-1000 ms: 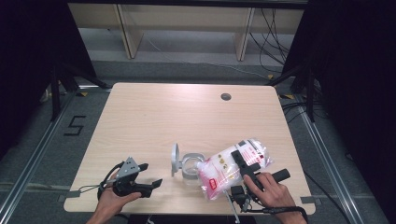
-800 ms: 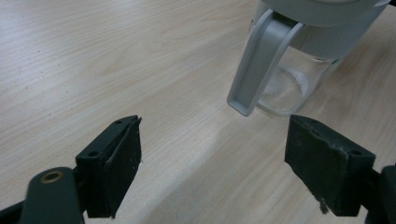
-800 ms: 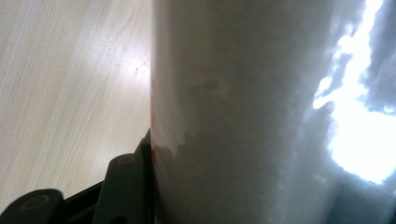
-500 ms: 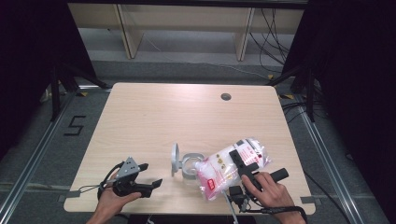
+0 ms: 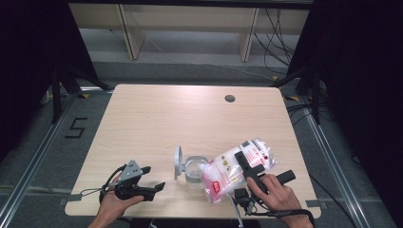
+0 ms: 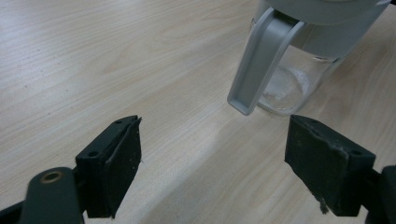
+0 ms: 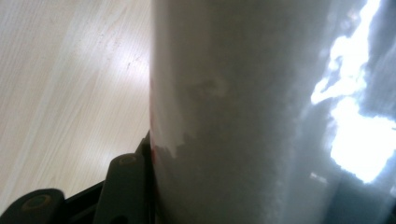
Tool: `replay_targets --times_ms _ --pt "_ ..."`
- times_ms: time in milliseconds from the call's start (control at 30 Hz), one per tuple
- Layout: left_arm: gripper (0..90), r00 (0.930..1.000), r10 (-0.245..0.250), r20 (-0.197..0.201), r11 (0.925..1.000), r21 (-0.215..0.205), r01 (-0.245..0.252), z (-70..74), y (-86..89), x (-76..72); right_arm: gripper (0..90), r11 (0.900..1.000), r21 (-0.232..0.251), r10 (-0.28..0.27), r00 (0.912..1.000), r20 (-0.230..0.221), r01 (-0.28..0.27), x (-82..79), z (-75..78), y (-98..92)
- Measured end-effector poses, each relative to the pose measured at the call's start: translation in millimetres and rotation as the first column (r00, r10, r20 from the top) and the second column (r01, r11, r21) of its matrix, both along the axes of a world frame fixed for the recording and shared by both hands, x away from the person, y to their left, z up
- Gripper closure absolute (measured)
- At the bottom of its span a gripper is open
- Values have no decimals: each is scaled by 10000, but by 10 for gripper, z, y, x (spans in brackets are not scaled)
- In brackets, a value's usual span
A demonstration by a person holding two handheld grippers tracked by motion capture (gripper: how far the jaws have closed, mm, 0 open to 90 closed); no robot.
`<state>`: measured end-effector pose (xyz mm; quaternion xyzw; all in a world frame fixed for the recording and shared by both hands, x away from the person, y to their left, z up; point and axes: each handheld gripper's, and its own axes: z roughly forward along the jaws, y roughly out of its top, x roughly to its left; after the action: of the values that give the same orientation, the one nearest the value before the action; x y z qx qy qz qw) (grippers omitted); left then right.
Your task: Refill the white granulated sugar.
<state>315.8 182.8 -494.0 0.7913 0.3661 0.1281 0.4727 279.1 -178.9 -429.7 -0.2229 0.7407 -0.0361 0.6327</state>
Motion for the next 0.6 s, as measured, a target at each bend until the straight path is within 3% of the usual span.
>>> replay_targets --times_ms 33,67,133,300,333,400,433,500,533,567,600 --pt "183 10000 -32 63 10000 7 32 2 0 0 515 10000 76 53 10000 -19 -53 13 0 1" --pt "183 10000 13 57 10000 -91 -13 1 -6 -3 515 9987 460 -216 9997 -120 221 8 -25 -13" --pt "183 10000 66 53 10000 -57 -65 3 1 -3 515 9998 -152 109 9999 65 -108 33 16 -5" --pt "183 9999 -43 114 9999 150 41 3 16 11 516 9996 -148 -249 9995 216 252 -21 -22 -57" --pt "183 10000 -10 93 9999 135 9 2 16 10 516 9992 -375 112 9997 195 -105 -28 9 -33" --pt "183 9998 -9 174 9999 138 6 5 14 7 517 9996 -275 26 9999 137 -22 -42 -5 -16" --pt "183 9998 22 185 10000 38 -23 2 7 5 517 9986 -509 182 9996 195 -172 -32 5 -7" --pt "182 9998 -4 183 10000 67 2 2 7 7 518 9993 -353 93 9999 103 -89 -33 -2 -5" --pt "183 9998 -32 185 9999 126 30 3 10 9 518 9985 -467 304 9994 155 -297 -11 15 17" --pt "183 9998 -91 148 9999 141 89 2 12 11 519 9999 -104 3 10000 68 -2 -2 -9 -4" --pt "183 9999 -89 143 9999 146 87 0 11 11 519 9999 -104 3 10000 68 -2 -2 -9 -4"
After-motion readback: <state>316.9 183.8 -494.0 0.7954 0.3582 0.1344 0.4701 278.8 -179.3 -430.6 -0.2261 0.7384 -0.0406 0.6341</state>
